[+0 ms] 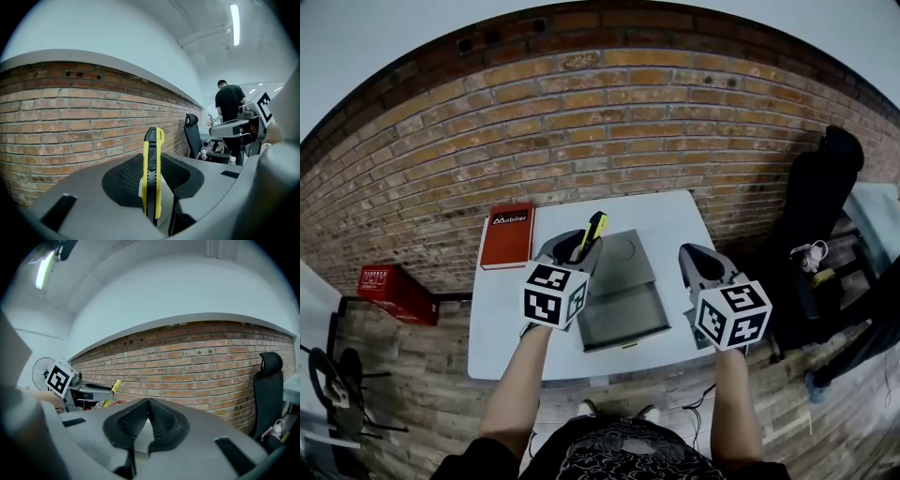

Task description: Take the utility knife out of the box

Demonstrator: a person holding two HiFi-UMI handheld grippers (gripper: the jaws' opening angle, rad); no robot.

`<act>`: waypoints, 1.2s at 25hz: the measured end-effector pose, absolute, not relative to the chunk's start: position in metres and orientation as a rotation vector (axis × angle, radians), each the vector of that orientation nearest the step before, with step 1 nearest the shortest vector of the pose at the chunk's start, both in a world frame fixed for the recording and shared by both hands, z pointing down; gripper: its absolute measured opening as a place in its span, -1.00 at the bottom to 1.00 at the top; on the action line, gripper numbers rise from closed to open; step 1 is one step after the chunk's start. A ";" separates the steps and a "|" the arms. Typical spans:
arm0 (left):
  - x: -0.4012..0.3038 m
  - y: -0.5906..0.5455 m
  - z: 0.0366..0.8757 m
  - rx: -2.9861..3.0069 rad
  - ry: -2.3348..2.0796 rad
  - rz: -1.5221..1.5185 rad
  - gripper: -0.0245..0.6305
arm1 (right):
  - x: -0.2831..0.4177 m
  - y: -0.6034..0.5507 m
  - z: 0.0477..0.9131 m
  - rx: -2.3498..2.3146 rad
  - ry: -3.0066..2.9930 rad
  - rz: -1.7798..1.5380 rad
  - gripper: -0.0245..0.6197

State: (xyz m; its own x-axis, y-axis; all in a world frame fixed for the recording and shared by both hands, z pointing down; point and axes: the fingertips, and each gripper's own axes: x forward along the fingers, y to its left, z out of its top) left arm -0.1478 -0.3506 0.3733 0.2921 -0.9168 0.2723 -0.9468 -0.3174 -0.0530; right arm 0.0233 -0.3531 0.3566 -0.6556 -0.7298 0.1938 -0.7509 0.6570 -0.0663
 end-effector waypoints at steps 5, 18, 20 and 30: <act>-0.172 -0.333 0.362 2.362 -1.865 0.260 -0.53 | 0.027 -0.355 0.355 1.244 -2.723 0.200 -0.86; -0.204 -0.314 0.360 2.275 -1.978 0.205 -0.53 | 0.026 -0.352 0.350 1.280 -2.710 0.129 -0.86; -0.203 -0.313 0.360 2.280 -1.974 0.206 -0.53 | 0.026 -0.351 0.350 1.282 -2.710 0.129 -0.86; -0.202 -0.313 0.362 2.284 -1.966 0.216 -0.53 | 0.025 -0.350 0.350 1.284 -2.712 0.136 -0.86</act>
